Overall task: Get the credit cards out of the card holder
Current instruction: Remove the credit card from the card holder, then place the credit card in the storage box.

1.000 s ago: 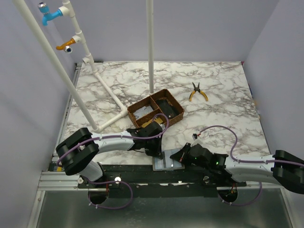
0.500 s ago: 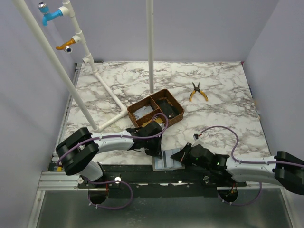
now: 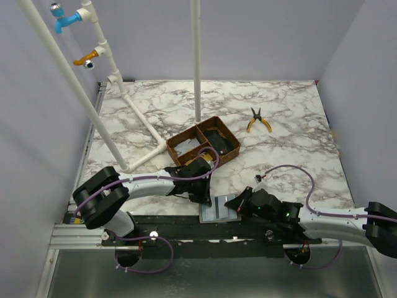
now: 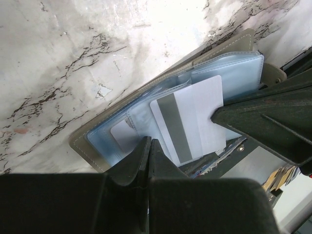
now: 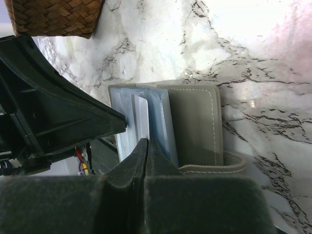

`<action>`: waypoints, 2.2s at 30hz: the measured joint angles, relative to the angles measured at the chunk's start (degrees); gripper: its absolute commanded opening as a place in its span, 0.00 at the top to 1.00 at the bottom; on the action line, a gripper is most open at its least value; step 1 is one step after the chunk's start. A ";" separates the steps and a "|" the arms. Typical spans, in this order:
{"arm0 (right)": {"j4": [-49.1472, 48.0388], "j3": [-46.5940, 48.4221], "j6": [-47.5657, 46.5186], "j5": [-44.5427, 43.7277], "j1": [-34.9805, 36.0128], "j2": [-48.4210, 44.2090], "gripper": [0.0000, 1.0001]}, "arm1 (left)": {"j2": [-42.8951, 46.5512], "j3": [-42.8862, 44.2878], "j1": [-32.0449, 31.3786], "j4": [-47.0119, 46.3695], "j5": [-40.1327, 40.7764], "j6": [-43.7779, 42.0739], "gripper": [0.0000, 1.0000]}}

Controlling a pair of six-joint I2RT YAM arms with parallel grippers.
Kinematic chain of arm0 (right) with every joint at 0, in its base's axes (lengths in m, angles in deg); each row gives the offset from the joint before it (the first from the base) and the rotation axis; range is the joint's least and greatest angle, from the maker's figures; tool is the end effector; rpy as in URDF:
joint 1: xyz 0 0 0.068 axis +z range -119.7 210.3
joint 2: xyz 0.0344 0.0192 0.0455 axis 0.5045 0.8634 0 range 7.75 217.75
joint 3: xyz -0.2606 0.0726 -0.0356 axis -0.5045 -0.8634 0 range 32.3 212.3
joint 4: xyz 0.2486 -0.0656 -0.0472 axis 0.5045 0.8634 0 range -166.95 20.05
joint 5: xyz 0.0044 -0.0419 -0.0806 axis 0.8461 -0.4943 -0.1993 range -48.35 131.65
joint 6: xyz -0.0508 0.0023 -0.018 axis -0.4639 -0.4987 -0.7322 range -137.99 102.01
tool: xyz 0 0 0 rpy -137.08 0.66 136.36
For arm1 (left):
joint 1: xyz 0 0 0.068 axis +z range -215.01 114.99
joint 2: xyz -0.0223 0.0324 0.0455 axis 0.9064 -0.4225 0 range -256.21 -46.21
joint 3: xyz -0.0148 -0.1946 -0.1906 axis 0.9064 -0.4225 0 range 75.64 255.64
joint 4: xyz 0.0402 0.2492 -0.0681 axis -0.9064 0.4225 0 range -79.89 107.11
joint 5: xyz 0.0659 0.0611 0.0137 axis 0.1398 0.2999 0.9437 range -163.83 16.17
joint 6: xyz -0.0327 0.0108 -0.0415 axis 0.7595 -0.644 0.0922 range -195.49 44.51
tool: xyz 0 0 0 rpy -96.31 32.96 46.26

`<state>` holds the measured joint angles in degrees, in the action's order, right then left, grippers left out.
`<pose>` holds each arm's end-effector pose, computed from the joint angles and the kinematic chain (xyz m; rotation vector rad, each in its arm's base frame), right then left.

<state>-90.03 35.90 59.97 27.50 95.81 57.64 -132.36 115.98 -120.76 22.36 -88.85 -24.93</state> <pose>0.0715 0.1359 0.1204 0.4160 2.3445 1.1273 0.1462 -0.2311 0.1511 0.2390 2.8722 -0.8872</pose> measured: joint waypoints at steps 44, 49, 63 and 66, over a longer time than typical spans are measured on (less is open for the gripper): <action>16.59 4.70 -1.31 -3.04 0.00 -11.28 0.99 | 4.83 1.75 0.79 9.99 4.63 -2.99 0.84; 16.59 6.23 -1.60 -3.15 0.00 -9.90 0.99 | 7.45 3.45 0.94 11.50 5.11 -3.58 0.54; 17.44 12.46 -2.49 -3.30 0.00 -9.55 0.99 | 17.75 3.54 4.20 10.29 1.55 -4.00 0.07; 17.53 14.08 -2.84 -3.39 0.00 -9.55 0.99 | 21.16 2.49 5.38 9.29 0.02 -3.78 0.07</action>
<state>-72.50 49.97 57.13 24.11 95.81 48.09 -111.21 118.47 -115.38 31.65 -88.83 -28.71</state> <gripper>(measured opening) 0.008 0.932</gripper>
